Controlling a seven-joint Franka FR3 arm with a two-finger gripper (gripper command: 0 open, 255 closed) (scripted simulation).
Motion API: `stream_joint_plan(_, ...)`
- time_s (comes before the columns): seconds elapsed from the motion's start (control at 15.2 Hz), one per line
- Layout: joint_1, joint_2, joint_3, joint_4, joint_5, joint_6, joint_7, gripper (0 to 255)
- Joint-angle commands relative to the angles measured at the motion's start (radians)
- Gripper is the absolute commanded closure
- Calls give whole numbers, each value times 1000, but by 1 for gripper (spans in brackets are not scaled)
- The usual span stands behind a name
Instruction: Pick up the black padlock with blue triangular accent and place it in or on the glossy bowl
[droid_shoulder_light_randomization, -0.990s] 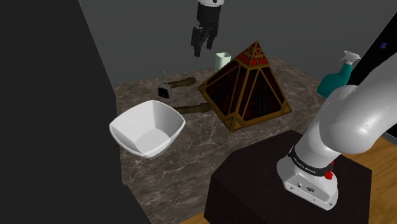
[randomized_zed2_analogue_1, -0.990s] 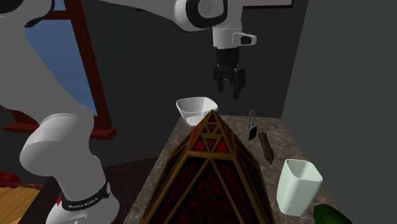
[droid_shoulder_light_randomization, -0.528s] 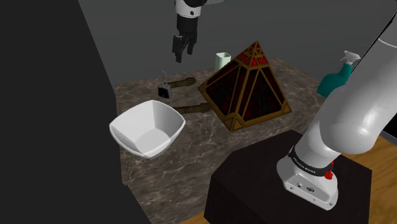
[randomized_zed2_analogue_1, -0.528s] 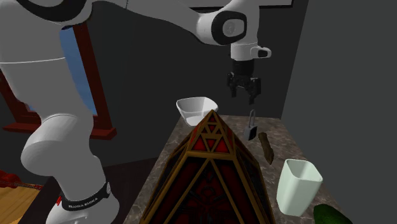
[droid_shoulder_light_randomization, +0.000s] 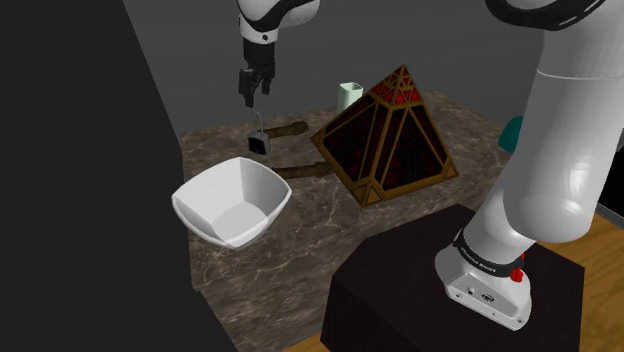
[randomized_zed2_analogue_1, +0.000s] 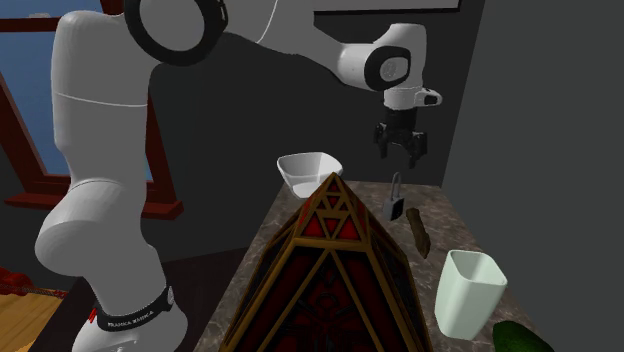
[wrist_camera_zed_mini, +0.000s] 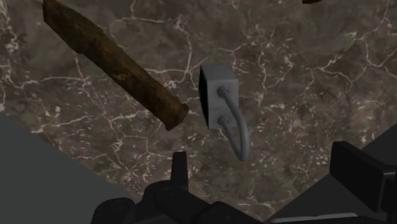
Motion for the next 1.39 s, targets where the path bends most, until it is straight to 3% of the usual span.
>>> stream_joint_plan(0.0, 1, 64, 4, 72, 1, -5, -19, 0)
stream_joint_plan(0.53, 4, 107, 5, 35, 0, 77, -18, 0)
stream_joint_plan(0.99, 4, 107, 5, 35, 0, 76, -18, 0)
stream_joint_plan(1.06, 4, 107, 5, 35, 0, 76, -18, 255)
stream_joint_plan(1.32, 4, 107, 5, 35, 0, 76, -18, 255)
